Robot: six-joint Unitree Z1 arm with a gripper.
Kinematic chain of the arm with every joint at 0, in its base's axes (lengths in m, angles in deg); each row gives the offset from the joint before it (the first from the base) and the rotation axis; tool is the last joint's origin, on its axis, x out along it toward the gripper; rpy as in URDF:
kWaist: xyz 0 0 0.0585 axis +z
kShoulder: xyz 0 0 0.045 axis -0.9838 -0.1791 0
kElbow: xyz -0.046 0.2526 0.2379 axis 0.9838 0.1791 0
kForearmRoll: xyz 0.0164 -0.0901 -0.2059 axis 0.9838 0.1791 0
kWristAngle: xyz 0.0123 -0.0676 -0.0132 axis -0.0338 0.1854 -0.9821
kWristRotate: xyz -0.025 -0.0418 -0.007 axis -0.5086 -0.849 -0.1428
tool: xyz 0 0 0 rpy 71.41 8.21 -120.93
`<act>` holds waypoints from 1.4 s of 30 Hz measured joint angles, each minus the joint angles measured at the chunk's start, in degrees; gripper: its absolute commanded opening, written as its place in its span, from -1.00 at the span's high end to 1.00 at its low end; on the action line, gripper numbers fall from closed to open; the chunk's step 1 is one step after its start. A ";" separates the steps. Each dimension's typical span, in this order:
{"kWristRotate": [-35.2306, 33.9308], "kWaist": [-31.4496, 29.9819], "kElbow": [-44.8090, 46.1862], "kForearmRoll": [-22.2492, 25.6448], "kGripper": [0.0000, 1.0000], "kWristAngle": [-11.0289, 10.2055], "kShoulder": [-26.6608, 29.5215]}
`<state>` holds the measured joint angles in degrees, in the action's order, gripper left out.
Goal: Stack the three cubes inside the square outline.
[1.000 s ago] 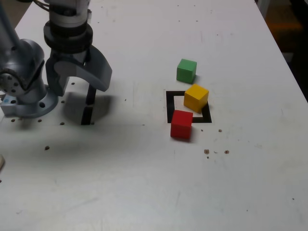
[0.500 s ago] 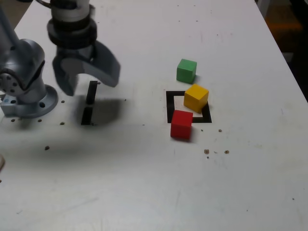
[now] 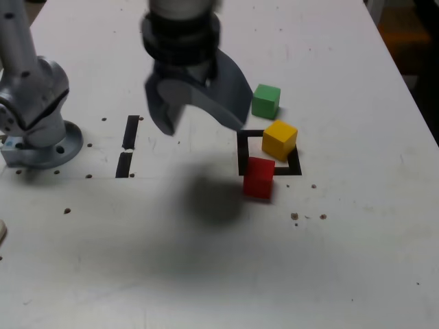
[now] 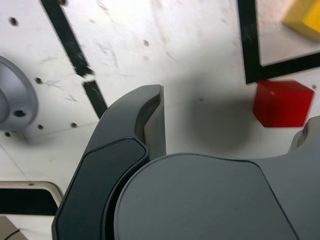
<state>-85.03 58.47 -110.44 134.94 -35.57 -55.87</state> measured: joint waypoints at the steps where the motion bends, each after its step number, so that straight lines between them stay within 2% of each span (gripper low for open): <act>1: 0.02 -0.30 -1.42 0.49 -0.98 -0.09 -1.52; 6: 0.66 -1.15 -6.37 2.56 -0.98 -0.20 -6.59; 9: 1.35 -2.54 -10.80 5.98 -0.97 0.27 -9.21; 16: 3.65 -1.94 -12.90 5.93 -0.97 -0.18 -13.34; 26: 5.76 -1.50 -14.50 3.46 -0.88 2.92 -19.97; 32: 5.76 -1.42 -15.74 3.40 -0.67 2.70 -21.29; 38: 5.80 -1.29 -16.49 3.51 -0.11 2.67 -23.64; 42: 5.70 -1.05 -16.94 3.51 0.07 2.21 -24.28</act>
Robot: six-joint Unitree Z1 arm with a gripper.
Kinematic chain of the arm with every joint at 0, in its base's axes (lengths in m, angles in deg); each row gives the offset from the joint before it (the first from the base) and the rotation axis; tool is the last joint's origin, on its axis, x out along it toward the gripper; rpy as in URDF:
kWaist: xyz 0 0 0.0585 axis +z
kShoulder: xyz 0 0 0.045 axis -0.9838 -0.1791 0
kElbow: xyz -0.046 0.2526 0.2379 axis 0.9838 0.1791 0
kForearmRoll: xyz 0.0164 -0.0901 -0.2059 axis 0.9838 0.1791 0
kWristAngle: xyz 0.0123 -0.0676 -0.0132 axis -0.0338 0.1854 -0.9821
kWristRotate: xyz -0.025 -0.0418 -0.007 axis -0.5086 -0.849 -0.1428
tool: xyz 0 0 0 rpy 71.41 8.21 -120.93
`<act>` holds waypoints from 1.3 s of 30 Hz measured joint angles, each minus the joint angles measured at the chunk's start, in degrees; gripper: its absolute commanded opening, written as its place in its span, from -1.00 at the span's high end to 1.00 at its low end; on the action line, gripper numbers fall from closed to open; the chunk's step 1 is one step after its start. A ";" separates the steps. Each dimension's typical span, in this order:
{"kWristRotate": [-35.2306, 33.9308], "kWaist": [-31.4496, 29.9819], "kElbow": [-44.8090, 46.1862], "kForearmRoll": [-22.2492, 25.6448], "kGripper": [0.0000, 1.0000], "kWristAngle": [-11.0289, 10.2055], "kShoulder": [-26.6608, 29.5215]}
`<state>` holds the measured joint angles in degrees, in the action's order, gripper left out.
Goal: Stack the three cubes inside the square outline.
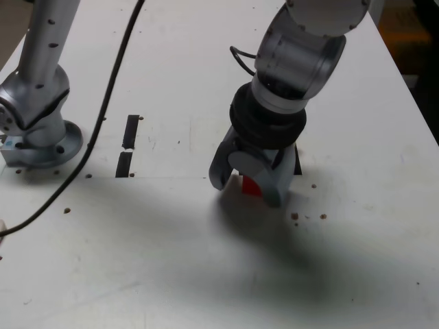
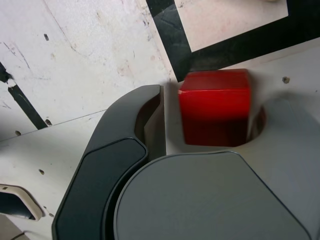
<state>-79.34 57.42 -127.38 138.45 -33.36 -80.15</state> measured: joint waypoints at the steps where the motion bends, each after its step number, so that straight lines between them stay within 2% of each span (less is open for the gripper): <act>1: -0.10 0.02 -0.07 0.00 0.08 -0.16 -0.10; 8: -1.54 0.06 -0.76 0.01 0.40 -1.14 -0.92; 11: -2.52 0.13 -1.07 0.35 0.47 -1.67 -1.05; 19: -3.63 0.85 -1.38 3.08 0.48 -2.53 -0.47; 22: -4.26 1.46 -0.24 3.92 0.48 -2.71 2.35; 26: -4.54 2.81 1.50 3.20 0.48 -2.71 5.02; 33: -2.25 6.02 1.87 0.52 0.48 -1.95 4.51; 39: -0.02 6.45 0.15 0.35 0.48 -0.79 2.59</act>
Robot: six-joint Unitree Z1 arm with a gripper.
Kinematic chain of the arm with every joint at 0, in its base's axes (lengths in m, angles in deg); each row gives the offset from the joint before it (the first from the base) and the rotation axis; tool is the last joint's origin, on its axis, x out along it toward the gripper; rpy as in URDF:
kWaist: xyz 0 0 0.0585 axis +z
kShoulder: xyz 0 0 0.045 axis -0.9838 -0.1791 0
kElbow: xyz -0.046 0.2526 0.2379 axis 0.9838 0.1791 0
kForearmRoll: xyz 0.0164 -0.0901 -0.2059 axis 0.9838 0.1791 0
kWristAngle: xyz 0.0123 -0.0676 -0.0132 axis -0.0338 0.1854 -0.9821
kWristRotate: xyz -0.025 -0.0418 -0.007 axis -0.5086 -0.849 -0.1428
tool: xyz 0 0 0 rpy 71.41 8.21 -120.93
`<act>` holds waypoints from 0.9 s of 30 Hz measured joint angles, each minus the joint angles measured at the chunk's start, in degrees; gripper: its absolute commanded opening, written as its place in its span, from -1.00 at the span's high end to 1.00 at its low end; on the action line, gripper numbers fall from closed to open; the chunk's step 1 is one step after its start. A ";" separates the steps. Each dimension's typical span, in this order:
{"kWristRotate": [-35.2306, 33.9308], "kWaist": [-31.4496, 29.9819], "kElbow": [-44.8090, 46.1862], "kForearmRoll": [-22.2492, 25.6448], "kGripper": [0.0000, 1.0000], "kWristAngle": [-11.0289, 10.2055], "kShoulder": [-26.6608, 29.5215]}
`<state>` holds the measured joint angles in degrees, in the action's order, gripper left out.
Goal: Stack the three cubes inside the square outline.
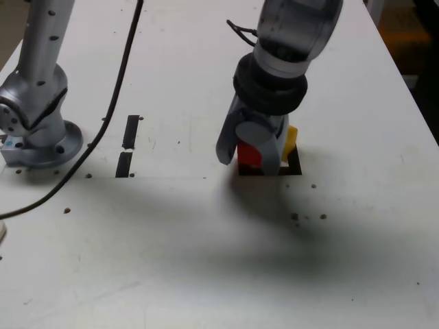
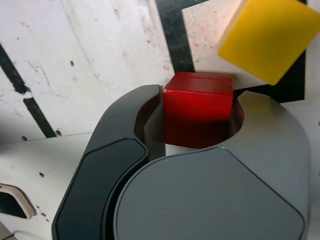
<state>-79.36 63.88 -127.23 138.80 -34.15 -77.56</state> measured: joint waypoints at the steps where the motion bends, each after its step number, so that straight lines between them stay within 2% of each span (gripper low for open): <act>1: 0.23 0.15 -0.45 0.00 0.48 0.03 -0.36; 5: 0.91 0.94 -2.17 0.00 0.48 -0.06 -1.57; 14: 4.71 5.93 -8.52 0.23 0.48 -2.87 -3.79; 20: 6.57 9.65 -12.73 0.51 0.48 -3.92 -6.47; 27: 7.45 11.63 -14.63 0.88 0.48 -4.90 -7.15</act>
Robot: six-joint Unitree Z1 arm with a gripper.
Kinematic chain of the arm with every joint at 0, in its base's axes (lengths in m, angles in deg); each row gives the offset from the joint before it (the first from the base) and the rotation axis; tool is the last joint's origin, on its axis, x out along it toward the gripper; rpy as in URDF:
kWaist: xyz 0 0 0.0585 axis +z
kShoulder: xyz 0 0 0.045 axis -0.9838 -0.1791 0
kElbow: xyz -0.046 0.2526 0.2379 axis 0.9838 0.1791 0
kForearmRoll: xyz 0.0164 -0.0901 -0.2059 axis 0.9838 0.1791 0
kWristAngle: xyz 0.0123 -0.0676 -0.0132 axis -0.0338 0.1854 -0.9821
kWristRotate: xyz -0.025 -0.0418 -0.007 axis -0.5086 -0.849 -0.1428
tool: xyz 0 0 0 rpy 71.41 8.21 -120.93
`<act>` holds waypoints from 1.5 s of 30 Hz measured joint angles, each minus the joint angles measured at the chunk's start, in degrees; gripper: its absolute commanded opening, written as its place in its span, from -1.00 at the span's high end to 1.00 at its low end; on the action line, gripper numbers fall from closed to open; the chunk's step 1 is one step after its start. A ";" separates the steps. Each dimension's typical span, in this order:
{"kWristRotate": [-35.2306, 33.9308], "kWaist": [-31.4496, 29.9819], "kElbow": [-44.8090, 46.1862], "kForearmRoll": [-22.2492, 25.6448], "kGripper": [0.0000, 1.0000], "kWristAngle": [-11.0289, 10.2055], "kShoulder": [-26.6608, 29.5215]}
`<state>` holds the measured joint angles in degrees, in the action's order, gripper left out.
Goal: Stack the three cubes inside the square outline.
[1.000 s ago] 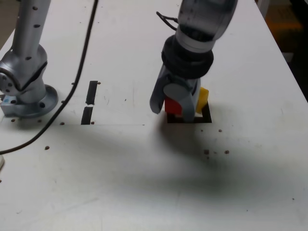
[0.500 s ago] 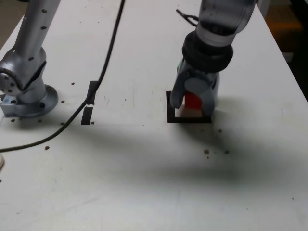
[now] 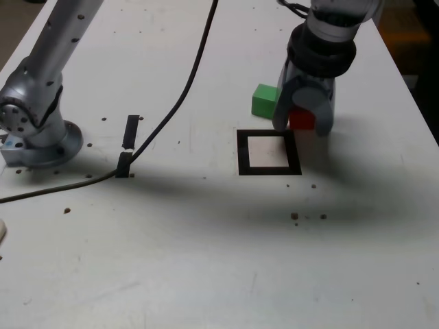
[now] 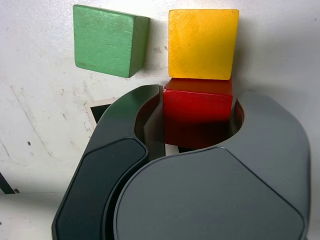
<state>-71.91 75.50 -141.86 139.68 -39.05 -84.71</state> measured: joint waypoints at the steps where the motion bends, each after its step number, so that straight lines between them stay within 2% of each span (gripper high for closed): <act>1: -0.05 0.00 0.00 0.19 0.48 -0.39 0.00; 5: -1.73 -0.30 0.12 0.71 0.48 -3.78 0.45; 9: -2.51 -0.97 1.00 1.18 0.48 -4.64 1.41; 11: -2.96 -1.71 1.76 1.92 0.47 -4.15 1.84; 16: -4.28 -7.13 4.94 3.85 0.47 0.11 4.46; 28: -8.58 -9.59 9.46 -1.72 0.47 -0.25 5.89; 31: -10.64 -9.61 10.26 -2.55 0.47 0.29 5.88; 35: -15.47 -9.61 11.42 -1.62 0.47 1.42 5.85; 39: -16.78 -9.61 11.20 0.24 0.47 2.03 5.82; 45: -17.06 -9.61 10.78 0.58 0.47 2.80 5.30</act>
<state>-88.97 65.89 -131.08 140.26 -36.25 -79.41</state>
